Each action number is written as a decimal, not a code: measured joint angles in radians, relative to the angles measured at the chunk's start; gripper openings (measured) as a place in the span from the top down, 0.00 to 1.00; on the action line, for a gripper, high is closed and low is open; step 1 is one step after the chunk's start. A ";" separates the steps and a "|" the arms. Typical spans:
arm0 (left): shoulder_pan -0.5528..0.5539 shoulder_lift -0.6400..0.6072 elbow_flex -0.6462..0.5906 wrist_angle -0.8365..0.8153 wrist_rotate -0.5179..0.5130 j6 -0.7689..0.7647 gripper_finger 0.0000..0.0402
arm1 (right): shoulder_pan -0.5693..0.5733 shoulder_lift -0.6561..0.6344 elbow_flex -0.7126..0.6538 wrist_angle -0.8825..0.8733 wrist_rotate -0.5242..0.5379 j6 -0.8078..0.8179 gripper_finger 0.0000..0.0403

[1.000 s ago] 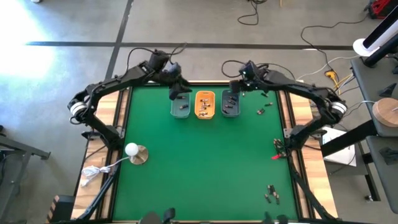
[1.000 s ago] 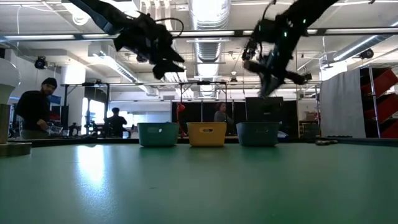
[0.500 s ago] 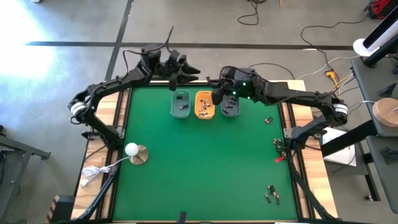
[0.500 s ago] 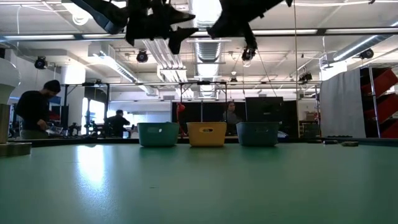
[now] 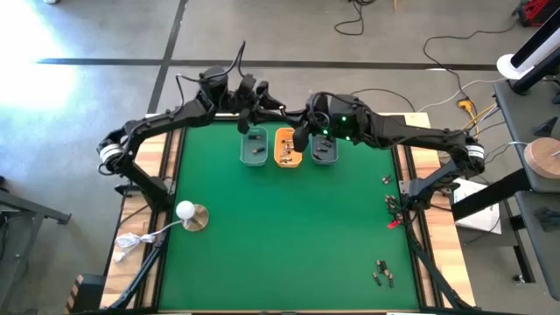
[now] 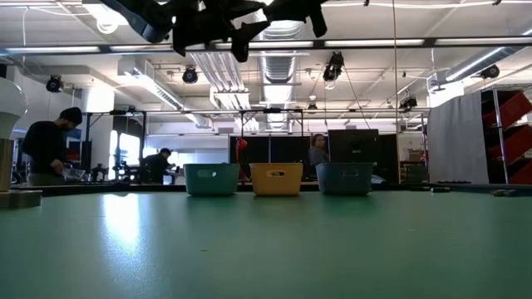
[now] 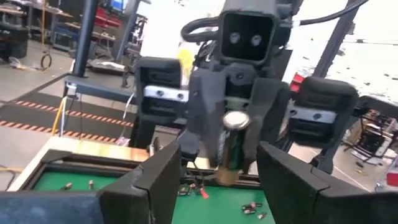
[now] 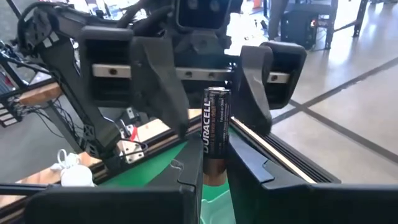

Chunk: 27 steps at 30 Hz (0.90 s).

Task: Sort batteries
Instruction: Put the big brown battery into the green bin

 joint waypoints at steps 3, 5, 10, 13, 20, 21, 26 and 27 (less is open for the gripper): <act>-0.017 0.000 0.000 0.032 0.000 -0.018 0.58 | 0.000 0.000 0.001 0.002 0.002 0.005 0.89; -0.029 0.000 0.000 0.051 -0.005 -0.029 0.63 | 0.000 0.000 0.001 0.003 0.000 0.012 0.89; -0.041 0.000 0.000 0.063 -0.047 -0.041 0.78 | 0.001 0.000 0.001 0.003 0.002 0.023 0.89; -0.038 0.001 0.000 0.081 -0.056 -0.052 0.89 | 0.004 0.000 0.000 0.007 0.003 0.022 0.89; -0.033 0.001 0.000 0.085 -0.054 -0.063 0.94 | 0.004 0.000 0.003 -0.005 0.014 0.072 0.79; -0.024 -0.001 0.000 0.086 -0.053 -0.063 0.94 | 0.004 -0.001 0.008 -0.020 0.015 0.068 0.76; 0.049 -0.055 0.000 -0.061 -0.058 -0.025 0.94 | 0.004 -0.021 0.069 -0.183 0.054 0.055 0.59; 0.063 -0.071 0.000 -0.126 -0.062 0.013 0.94 | 0.004 -0.027 0.086 -0.224 0.071 0.053 0.56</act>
